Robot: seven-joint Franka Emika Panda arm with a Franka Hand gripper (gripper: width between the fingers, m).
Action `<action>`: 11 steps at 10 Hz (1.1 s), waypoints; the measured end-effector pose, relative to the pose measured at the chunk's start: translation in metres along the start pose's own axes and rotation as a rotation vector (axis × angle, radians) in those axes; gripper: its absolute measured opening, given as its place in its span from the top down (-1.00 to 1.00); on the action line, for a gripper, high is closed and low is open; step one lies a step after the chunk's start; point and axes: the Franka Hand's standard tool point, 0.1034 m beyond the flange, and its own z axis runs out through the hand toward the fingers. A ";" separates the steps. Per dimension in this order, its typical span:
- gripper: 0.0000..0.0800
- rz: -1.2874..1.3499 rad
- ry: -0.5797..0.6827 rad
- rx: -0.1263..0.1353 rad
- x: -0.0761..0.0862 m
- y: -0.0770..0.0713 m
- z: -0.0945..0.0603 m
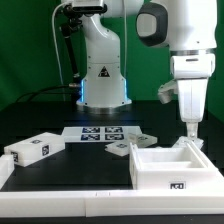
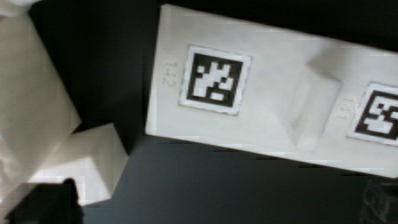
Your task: Assemble cabinet
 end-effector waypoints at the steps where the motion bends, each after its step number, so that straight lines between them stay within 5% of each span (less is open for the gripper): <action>1: -0.99 0.002 0.001 -0.002 0.000 0.001 0.000; 4: -0.99 0.086 0.007 -0.011 -0.005 -0.005 -0.002; 7: -0.99 0.172 0.047 -0.010 0.006 -0.046 0.009; 11: -0.99 0.157 0.078 0.005 0.002 -0.064 0.029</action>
Offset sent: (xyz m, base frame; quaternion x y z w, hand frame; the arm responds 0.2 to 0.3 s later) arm -0.0245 -0.0320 0.0074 -0.0471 -0.0218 0.1335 0.9897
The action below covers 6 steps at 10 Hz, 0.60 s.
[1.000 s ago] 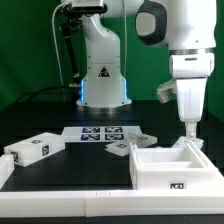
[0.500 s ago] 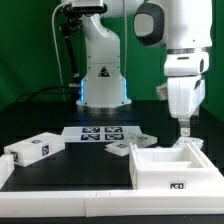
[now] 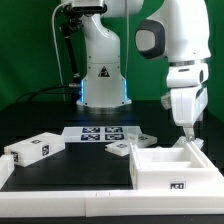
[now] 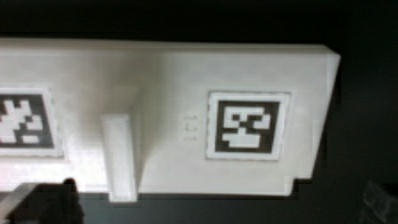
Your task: Assemble cabinet
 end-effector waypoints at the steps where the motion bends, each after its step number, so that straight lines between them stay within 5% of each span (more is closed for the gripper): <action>1: -0.99 0.000 -0.002 -0.001 -0.004 0.003 0.001; 4: -0.99 -0.002 -0.012 0.007 -0.016 0.008 0.008; 6: -0.34 -0.001 0.003 0.003 -0.018 0.010 0.012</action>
Offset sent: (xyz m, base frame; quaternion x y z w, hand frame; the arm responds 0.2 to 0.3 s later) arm 0.0027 -0.0155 -0.0091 0.0020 0.0102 -0.0098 0.9999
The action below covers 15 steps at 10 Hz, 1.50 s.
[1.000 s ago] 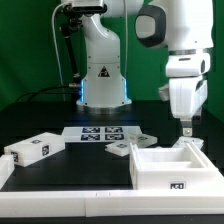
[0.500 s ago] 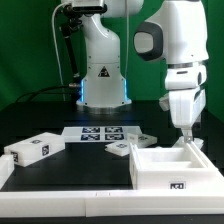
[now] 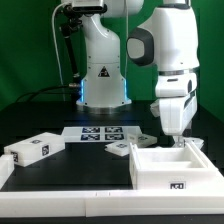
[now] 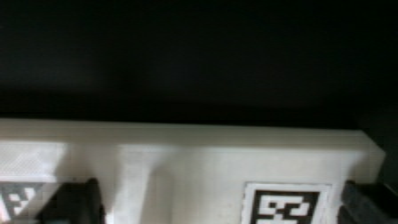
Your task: Assemble cabinet
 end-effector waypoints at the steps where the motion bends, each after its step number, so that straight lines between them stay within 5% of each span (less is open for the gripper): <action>1: -0.34 0.000 0.012 -0.006 0.002 0.000 0.000; 2: 0.00 -0.002 0.015 -0.007 0.004 -0.001 0.001; 3: 0.00 -0.002 0.013 -0.007 0.006 0.001 0.000; 5: 0.81 -0.010 0.013 -0.010 0.006 0.005 -0.001; 10: 0.83 -0.071 0.000 -0.003 0.010 0.000 -0.003; 15: 0.83 -0.250 -0.059 -0.011 -0.003 0.015 -0.032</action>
Offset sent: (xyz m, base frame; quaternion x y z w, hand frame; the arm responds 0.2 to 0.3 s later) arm 0.0117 0.0013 0.0070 0.0022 -0.0127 0.0126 0.9998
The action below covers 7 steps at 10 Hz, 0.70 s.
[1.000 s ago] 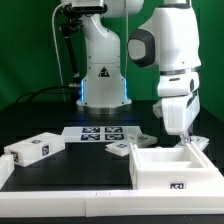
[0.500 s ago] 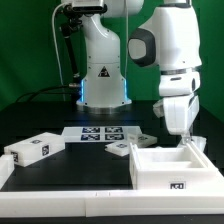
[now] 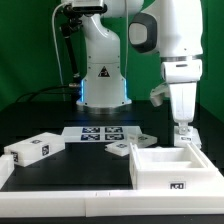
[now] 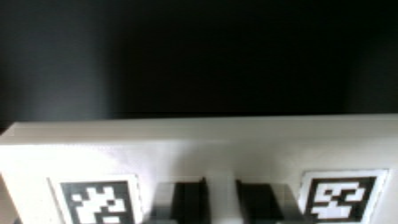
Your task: Assemble cabinet
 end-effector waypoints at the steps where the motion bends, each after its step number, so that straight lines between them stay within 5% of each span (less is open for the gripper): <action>1: 0.83 -0.008 -0.004 -0.002 -0.007 0.004 -0.002; 7: 0.83 -0.077 -0.018 0.001 -0.023 0.012 -0.005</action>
Offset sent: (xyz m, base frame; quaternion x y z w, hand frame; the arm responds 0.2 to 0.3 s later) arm 0.0000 0.0000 0.0000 0.0000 0.0000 0.0000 1.0000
